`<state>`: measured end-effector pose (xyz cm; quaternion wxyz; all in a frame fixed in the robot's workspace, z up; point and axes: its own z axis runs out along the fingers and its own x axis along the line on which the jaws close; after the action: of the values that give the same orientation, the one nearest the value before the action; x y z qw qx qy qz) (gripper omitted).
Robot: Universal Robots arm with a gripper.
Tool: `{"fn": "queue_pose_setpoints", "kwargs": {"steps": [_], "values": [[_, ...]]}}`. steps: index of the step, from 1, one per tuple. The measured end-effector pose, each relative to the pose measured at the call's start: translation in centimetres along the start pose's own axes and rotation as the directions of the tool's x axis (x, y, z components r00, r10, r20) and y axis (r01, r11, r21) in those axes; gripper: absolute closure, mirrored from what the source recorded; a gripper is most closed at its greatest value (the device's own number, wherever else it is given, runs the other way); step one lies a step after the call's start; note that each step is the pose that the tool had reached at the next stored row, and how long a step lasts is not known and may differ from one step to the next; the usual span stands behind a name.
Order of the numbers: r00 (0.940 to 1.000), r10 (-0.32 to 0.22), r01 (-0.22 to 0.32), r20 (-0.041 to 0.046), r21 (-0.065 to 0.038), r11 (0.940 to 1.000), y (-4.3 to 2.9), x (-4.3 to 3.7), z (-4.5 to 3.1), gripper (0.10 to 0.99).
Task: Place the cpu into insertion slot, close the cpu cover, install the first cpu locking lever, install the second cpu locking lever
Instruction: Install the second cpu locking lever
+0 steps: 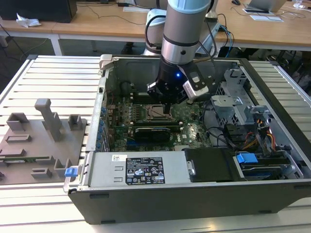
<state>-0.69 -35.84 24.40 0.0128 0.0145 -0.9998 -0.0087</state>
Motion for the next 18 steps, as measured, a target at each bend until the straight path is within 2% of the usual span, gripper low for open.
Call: {"fn": "queue_pose_setpoints", "kwargs": {"steps": [6, 13, 16, 17, 18], "values": [[1.0, 0.0, 0.0, 0.0001, -0.003, 1.0, -0.1, 0.54, 0.61, 0.98], [1.0, 0.0, 0.0, 0.0002, -0.005, 1.0, -0.2, 0.62, 2.31, 0.98], [1.0, -0.001, 0.001, 0.0006, -0.023, 0.9997, -0.24, 1.04, 2.39, 0.98], [1.0, -0.001, 0.001, 0.001, -0.035, 0.9994, -0.39, 1.32, 2.42, 0.98], [1.0, -0.002, 0.002, 0.0012, -0.042, 0.9991, -0.65, 1.5, 2.44, 0.98]]}}
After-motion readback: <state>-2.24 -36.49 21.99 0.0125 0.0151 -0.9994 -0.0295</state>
